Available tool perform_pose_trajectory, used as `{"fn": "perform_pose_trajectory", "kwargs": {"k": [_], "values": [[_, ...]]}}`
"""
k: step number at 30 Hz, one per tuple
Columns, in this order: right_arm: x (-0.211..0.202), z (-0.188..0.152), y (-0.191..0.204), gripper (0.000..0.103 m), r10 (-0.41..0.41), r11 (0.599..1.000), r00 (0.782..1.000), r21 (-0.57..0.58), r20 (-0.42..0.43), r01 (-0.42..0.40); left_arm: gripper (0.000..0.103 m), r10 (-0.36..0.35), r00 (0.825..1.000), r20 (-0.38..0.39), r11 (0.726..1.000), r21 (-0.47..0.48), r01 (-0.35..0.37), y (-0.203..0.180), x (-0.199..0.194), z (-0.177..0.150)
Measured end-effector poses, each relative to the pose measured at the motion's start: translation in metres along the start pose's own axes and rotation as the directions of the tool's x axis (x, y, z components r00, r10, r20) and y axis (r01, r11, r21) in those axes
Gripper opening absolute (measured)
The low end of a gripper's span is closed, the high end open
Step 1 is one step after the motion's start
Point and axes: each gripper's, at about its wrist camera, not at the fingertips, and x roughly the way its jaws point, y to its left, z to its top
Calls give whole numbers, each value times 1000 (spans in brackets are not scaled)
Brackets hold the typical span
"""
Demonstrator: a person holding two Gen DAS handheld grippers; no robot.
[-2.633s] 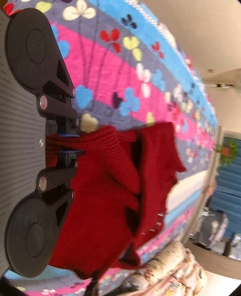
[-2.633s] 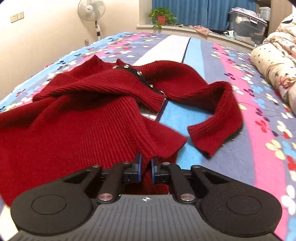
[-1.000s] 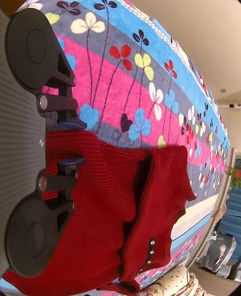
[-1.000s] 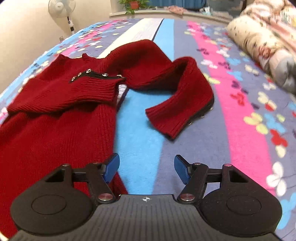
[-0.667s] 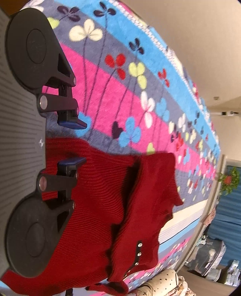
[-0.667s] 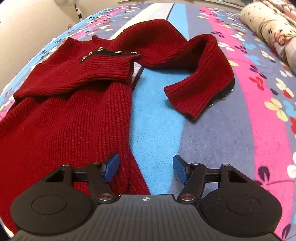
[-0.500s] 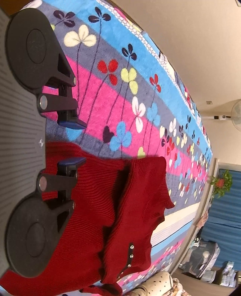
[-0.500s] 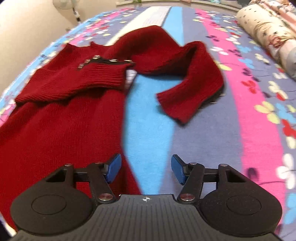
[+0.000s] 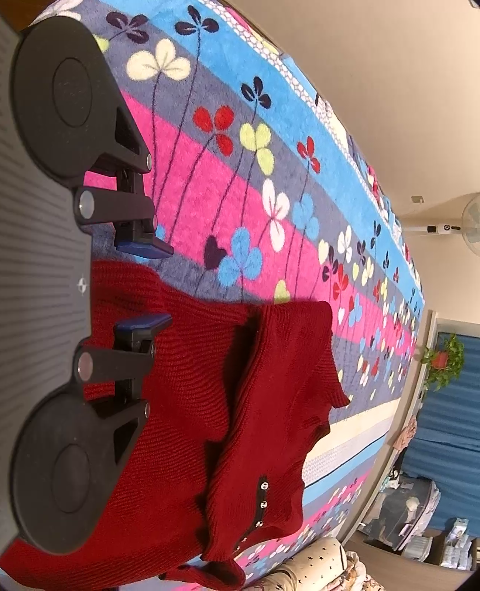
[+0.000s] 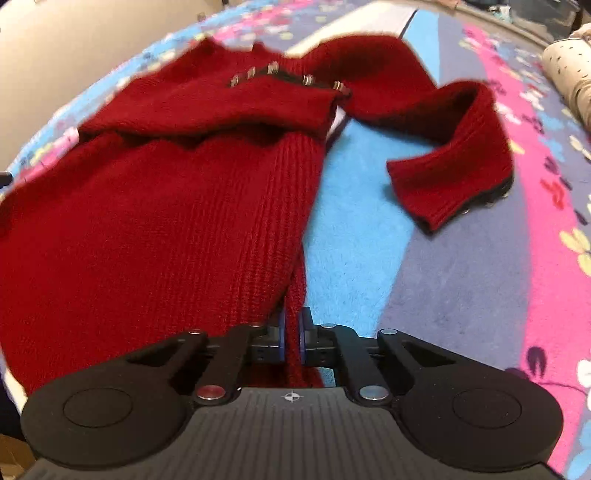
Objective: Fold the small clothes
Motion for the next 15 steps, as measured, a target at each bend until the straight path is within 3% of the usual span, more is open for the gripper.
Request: {"fn": "perform_pose_trajectory", "kwargs": {"k": [4, 6, 8, 10, 11, 12, 15], "values": [[-69, 4, -31, 5, -144, 986, 975, 113, 169, 126, 37, -8, 1000, 15, 1000, -3, 8, -2, -3, 2], [-74, -1, -42, 5, -176, 980, 975, 114, 135, 161, 37, -5, 1000, 15, 1000, 13, 4, -6, -1, 3], [-52, -8, -40, 6, -217, 975, 976, 57, 22, 215, 37, -5, 1000, 14, 1000, 21, 4, -9, 1, 3], [-34, -10, -24, 6, -308, 951, 951, -47, -28, 307, 37, -6, 1000, 22, 1000, 22, 6, -13, 0, 4], [-33, -8, -17, 7, -343, 937, 939, -70, 5, 342, 37, -6, 1000, 30, 1000, 23, 5, -15, -1, 3], [-37, -3, -11, 7, -345, 935, 937, -64, 63, 348, 37, -6, 999, 46, 1000, 30, 4, -19, -3, 3], [-51, 12, -4, 26, -171, 985, 965, 18, 200, 171, 36, -26, 992, 123, 995, 98, 14, -35, -13, 2]]}}
